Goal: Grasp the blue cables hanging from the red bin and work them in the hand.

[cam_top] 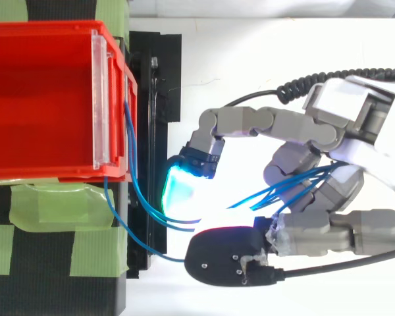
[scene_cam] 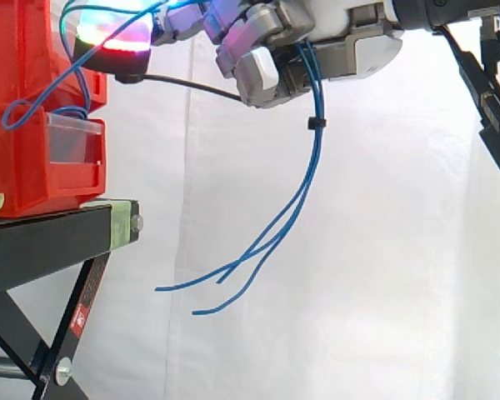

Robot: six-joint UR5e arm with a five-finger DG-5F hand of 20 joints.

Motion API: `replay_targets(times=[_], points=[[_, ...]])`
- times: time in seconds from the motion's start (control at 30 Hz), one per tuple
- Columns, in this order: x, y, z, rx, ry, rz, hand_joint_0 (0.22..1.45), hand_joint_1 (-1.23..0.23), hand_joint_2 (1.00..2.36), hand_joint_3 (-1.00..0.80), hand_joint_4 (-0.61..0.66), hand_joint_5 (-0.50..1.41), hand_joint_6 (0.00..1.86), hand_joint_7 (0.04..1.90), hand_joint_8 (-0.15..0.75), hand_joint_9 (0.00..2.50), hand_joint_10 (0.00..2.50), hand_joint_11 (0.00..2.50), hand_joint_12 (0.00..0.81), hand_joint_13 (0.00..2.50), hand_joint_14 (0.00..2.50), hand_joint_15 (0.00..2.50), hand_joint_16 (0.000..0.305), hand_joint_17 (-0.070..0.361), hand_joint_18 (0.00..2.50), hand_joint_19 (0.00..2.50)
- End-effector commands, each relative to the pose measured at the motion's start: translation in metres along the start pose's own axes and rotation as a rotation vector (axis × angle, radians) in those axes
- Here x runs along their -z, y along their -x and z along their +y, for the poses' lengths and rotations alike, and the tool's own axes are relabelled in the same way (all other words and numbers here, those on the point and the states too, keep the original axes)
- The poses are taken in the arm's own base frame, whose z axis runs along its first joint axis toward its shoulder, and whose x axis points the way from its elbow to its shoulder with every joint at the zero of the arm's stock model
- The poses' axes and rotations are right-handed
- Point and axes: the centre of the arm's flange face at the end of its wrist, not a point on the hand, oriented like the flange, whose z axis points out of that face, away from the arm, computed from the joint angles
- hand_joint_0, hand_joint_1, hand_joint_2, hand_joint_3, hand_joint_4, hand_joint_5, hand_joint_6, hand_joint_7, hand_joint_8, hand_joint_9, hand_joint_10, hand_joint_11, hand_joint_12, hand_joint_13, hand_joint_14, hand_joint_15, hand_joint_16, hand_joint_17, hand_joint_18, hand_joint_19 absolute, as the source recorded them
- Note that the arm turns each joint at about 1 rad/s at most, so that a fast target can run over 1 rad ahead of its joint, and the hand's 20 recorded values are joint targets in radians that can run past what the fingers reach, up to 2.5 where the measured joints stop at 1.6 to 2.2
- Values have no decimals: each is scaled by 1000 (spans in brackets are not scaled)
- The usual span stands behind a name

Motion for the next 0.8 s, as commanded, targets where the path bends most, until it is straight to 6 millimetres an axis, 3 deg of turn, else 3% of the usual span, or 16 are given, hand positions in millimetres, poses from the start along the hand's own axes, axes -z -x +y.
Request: replay_targets(times=[0.0,0.1,0.2,0.37,0.57,0.67,0.77], points=[[0,0,0,0,0,1,1016,-790,1004,149,257,147,352,1193,535,1779,2500,2500,712,2021,2500,1972,237,178,2500,648],[0,0,0,0,0,1,1040,-788,1001,290,246,150,349,1199,535,1779,2500,2500,712,2021,2500,1972,237,178,2500,648],[0,0,0,-1,1,1,936,-742,1476,229,234,145,366,1185,535,1779,2500,2500,712,2021,2500,1972,237,178,2500,648],[0,0,0,0,0,1,833,-705,1742,200,215,113,330,1182,535,1779,2500,2500,712,2021,2500,1972,237,178,2500,648],[0,0,0,1,-1,3,793,-728,1791,163,161,52,152,1209,535,1779,2500,2500,712,2021,2500,1972,237,178,2500,648],[0,0,0,0,0,2,814,-746,1774,163,130,23,185,1174,535,1779,2500,2500,712,2021,2500,1972,237,178,2500,648],[0,0,0,0,0,2,889,-761,1659,227,85,12,157,1194,535,1779,2500,2500,712,2021,2500,1972,237,178,2500,648]])
